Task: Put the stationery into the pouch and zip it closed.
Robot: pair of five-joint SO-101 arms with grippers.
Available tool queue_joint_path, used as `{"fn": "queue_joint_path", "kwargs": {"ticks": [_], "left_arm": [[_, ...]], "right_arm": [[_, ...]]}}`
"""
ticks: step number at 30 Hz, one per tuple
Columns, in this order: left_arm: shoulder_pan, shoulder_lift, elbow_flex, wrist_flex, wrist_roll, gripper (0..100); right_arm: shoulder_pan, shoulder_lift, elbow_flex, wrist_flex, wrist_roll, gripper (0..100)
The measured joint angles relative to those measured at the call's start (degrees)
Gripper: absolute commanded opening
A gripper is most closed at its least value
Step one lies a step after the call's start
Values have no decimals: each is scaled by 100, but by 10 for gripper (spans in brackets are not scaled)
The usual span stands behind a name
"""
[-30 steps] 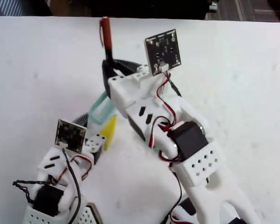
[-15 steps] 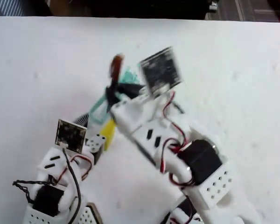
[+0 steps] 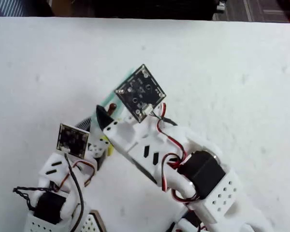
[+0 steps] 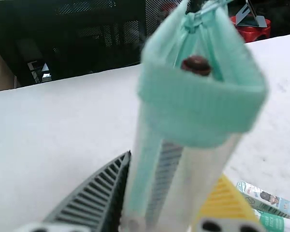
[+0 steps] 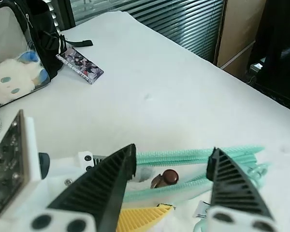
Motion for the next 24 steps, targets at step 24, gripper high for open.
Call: {"fn": "queue_joint_path", "kwargs": {"ticks": [24], "left_arm": [[-1442, 70, 0, -105, 1380, 212]], "right_arm": [[2936, 70, 747, 0, -9, 226]]}}
